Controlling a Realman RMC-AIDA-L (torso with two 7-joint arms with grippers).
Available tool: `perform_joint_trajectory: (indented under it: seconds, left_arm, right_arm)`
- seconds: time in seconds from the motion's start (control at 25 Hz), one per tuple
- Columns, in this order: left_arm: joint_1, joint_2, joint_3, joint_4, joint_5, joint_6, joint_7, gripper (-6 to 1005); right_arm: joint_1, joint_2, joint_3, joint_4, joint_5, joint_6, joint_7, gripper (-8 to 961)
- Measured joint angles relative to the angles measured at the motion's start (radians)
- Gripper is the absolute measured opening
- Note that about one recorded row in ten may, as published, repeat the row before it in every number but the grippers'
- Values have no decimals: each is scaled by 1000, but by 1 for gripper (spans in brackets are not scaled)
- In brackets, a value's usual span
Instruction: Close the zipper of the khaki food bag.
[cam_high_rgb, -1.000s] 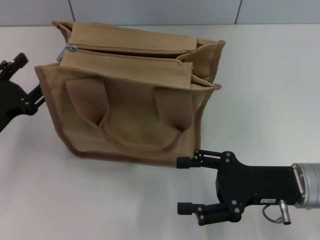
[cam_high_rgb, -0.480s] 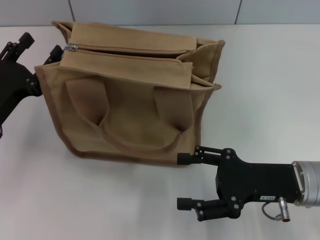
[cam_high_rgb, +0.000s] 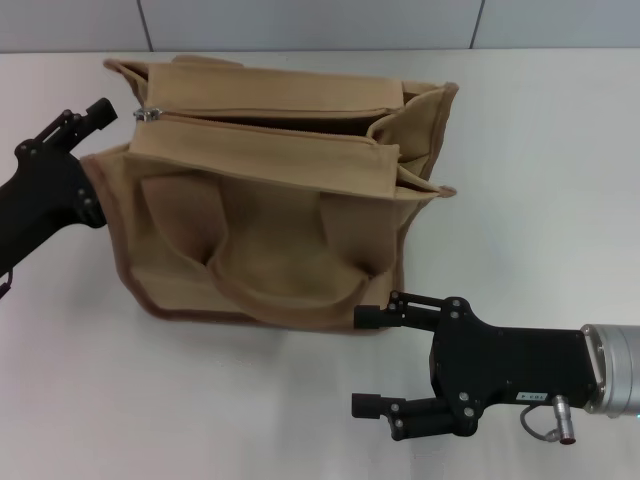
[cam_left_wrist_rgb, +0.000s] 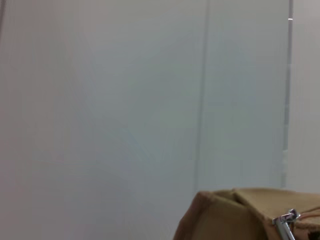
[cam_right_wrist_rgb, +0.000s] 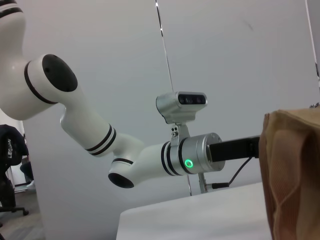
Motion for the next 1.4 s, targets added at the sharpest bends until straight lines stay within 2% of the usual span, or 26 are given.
perform_joint_trajectory:
  seconds: [0.28, 0.52, 0.72, 1.16, 1.28, 1.4]
  left_arm:
    - [-9, -1, 25, 15, -2, 83, -16, 756]
    - [-15, -5, 6, -12, -38, 45, -16, 753]
    - [10, -4, 5, -28, -84, 29, -21, 751]
    - [56, 0, 6, -20, -78, 7, -42, 746]
    - [58, 1, 41, -12, -76, 8, -42, 745]
    - [53, 2, 175, 28, -75, 10, -42, 744]
  right_arm:
    - [6, 0, -1, 19, 2, 0, -21, 831]
    - [6, 0, 0, 27, 3, -3, -22, 831]
    - [6, 0, 0, 27, 10, -3, -22, 832]
    - [6, 0, -2, 27, 31, 3, -27, 832]
    - [6, 0, -1, 31, 31, 4, -31, 832]
    - [6, 0, -1, 31, 31, 4, -31, 832]
